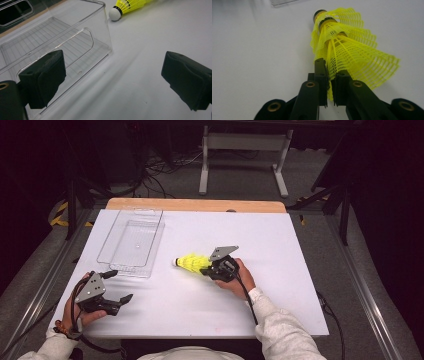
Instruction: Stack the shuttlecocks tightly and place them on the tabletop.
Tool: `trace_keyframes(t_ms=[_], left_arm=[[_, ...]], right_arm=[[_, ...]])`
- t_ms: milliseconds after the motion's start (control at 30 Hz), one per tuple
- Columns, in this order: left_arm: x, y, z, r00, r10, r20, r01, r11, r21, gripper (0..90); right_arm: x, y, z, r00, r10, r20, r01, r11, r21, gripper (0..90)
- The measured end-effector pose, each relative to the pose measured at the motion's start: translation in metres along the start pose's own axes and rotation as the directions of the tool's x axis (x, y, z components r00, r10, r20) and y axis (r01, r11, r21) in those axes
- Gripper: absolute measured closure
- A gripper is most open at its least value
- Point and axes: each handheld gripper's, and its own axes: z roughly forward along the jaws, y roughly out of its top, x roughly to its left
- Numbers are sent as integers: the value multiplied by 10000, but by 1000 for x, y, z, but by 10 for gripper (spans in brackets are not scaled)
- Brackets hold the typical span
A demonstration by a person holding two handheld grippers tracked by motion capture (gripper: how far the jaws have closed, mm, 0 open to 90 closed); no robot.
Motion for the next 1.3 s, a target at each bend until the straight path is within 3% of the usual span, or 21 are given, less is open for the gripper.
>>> trace_keyframes(t_ms=[400, 933, 1300], left_arm=[[1, 0, -2, 9999, 105, -46, -105, 9999, -16, 65], [0, 1, -2, 9998, 206, -55, -206, 9998, -10, 65], [-1, 1, -3, 9999, 133, -26, -133, 9999, -88, 64]], right_arm=[[-3, -4, -3, 9995, 331, -15, -331, 9995, 25, 607], [6, -9, -12, 9994, -175, 309, 178, 9998, -91, 381], [8, -14, -18, 9974, -98, 709, 120, 9995, -304, 230]])
